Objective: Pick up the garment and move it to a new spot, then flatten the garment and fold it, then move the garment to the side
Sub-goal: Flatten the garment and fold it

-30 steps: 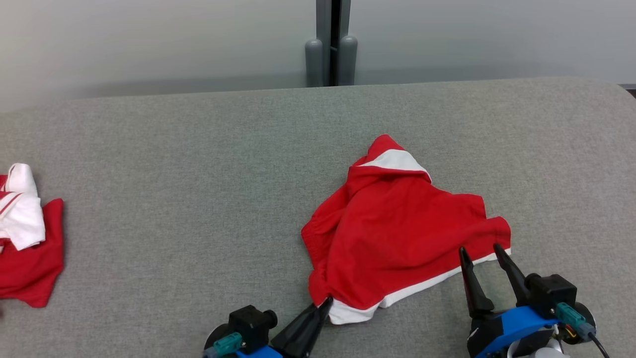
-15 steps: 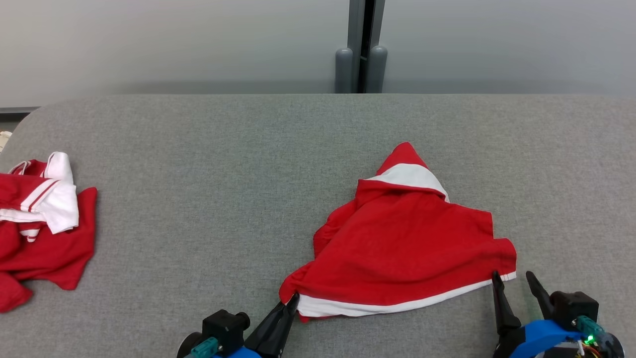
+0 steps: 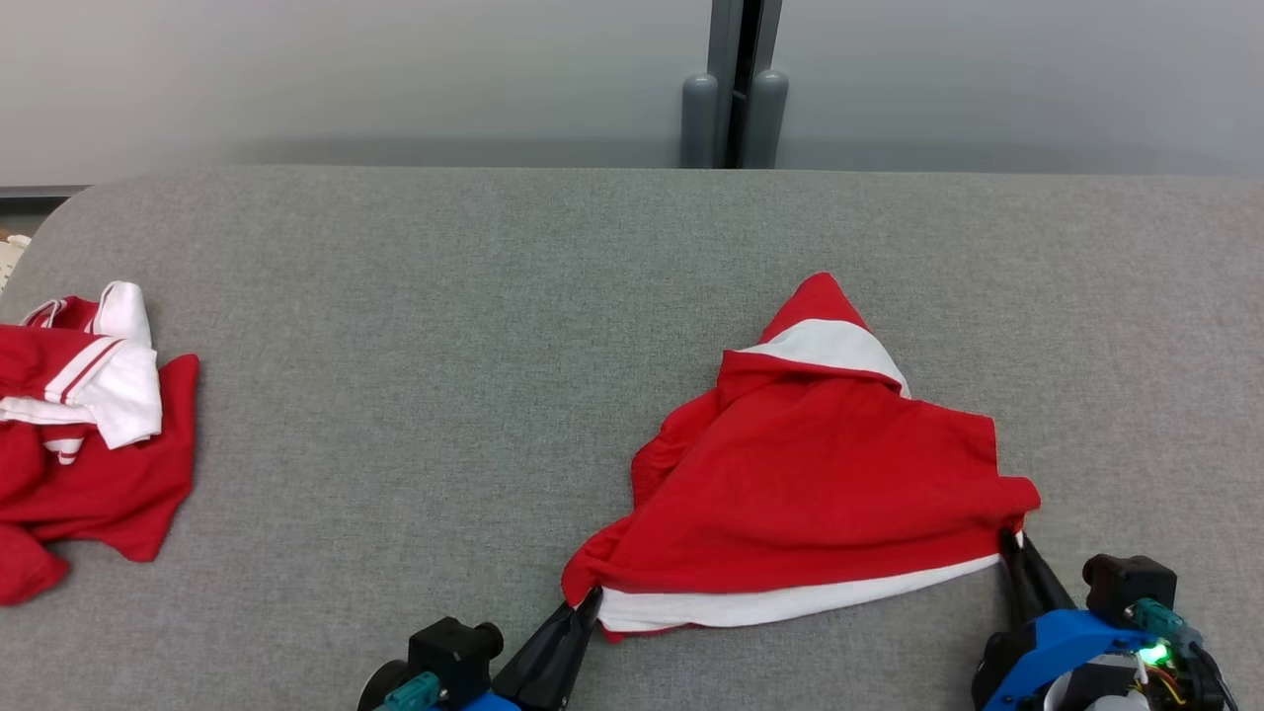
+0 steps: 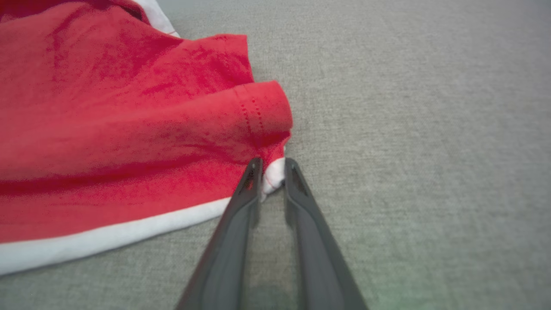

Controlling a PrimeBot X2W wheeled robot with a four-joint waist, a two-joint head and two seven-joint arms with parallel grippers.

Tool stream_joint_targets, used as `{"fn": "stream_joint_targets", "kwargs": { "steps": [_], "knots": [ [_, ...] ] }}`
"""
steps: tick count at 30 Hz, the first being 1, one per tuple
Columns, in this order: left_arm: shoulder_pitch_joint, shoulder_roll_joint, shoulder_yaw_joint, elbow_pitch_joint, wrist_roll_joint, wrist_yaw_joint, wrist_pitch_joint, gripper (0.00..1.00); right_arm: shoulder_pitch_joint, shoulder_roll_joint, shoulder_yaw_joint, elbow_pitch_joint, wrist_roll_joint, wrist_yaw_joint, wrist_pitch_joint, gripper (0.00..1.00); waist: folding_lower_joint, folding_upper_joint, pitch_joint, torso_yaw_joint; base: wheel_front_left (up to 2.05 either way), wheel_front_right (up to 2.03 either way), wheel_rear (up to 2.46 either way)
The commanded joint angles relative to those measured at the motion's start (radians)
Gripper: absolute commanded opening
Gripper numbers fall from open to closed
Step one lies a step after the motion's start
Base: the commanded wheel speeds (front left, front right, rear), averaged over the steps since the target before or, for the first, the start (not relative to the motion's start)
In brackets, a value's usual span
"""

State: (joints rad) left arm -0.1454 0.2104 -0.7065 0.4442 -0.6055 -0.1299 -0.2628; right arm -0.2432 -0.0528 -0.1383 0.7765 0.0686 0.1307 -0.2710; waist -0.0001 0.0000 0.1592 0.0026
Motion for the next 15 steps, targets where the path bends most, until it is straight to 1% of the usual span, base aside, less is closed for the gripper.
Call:
{"fn": "stream_joint_targets", "kwargs": {
  "steps": [1, 3, 4, 5, 6, 10, 11, 13, 15],
  "knots": [
    [-0.008, 0.006, -0.001, -0.004, -0.006, -0.001, -0.003, 0.00, 0.006, 0.004, 0.015, 0.002, 0.020, 0.000, 0.011, 0.00, 0.0001, 0.0000, -0.003, -0.002, 0.00, 0.00, 0.00],
    [-0.011, 0.008, 0.002, -0.013, -0.006, -0.001, -0.003, 0.00, 0.006, 0.003, 0.038, -0.041, 0.056, 0.000, 0.007, 0.00, 0.0001, 0.0000, -0.012, -0.004, 0.00, 0.00, 0.00],
    [-0.011, 0.008, 0.002, -0.013, -0.006, -0.001, -0.003, 0.00, 0.006, 0.003, 0.038, -0.041, 0.056, 0.000, 0.007, 0.00, 0.0001, 0.0000, -0.012, -0.004, 0.00, 0.00, 0.00],
    [-0.019, 0.010, 0.010, -0.035, 0.000, -0.001, -0.003, 0.00, 0.009, 0.002, 0.065, -0.103, 0.100, 0.000, 0.007, 0.00, 0.0001, 0.0000, -0.024, -0.006, 0.00, 0.00, 0.00],
    [-0.023, 0.010, 0.019, -0.052, 0.000, -0.001, -0.003, 0.00, 0.013, 0.002, 0.077, -0.134, 0.128, 0.000, 0.007, 0.00, 0.0001, 0.0000, -0.032, -0.007, 0.00, 0.00, 0.00],
    [-0.056, 0.022, 0.049, -0.131, 0.015, -0.001, -0.003, 0.00, -0.001, 0.001, 0.085, -0.285, 0.261, 0.000, 0.007, 0.00, 0.0001, 0.0000, -0.067, -0.013, 0.00, 0.00, 0.00],
    [-0.056, 0.022, 0.049, -0.131, 0.015, -0.001, -0.003, 0.00, -0.001, 0.001, 0.085, -0.285, 0.261, 0.000, 0.007, 0.00, 0.0001, 0.0000, -0.067, -0.013, 0.00, 0.00, 0.00],
    [-0.096, 0.036, 0.069, -0.175, 0.029, -0.001, -0.003, 0.00, -0.027, 0.001, 0.083, -0.362, 0.323, 0.000, 0.007, 0.00, 0.0001, 0.0000, -0.082, -0.016, 0.00, 0.00, 0.00],
    [-0.145, 0.052, 0.087, -0.221, 0.030, -0.001, -0.003, 0.00, -0.055, 0.001, 0.078, -0.437, 0.351, 0.000, 0.007, 0.00, 0.0001, 0.0000, -0.097, -0.020, 0.00, 0.00, 0.00]
  ]
}}
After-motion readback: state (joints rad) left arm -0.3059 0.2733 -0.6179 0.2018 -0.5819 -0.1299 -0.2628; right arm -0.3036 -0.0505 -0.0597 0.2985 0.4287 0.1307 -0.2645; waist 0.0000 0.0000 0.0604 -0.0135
